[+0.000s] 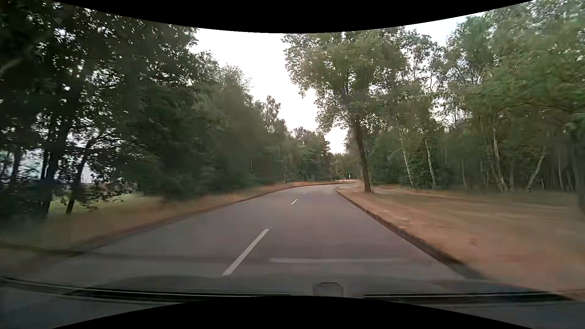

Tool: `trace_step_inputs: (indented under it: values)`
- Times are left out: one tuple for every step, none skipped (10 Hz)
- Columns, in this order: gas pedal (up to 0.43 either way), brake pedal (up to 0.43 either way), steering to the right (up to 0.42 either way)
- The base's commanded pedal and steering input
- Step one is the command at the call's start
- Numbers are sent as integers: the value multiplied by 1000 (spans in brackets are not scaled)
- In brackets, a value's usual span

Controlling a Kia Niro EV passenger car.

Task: Follow the waypoints while adhering to traffic rules and regulations

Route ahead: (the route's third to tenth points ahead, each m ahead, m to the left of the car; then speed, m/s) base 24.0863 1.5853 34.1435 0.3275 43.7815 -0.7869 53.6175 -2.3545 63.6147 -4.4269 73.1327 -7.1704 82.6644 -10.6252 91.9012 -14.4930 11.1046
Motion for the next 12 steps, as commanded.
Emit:
trace_step_inputs:
  values:
    - [150, 0, 7]
    - [150, 0, 7]
    - [150, 0, 8]
    - [150, 0, 8]
    - [150, 0, 8]
    - [150, 0, 8]
    - [150, 0, 8]
    - [150, 0, 9]
    - [150, 0, 10]
    - [150, 0, 10]
    - [150, 0, 10]
    - [150, 0, 10]
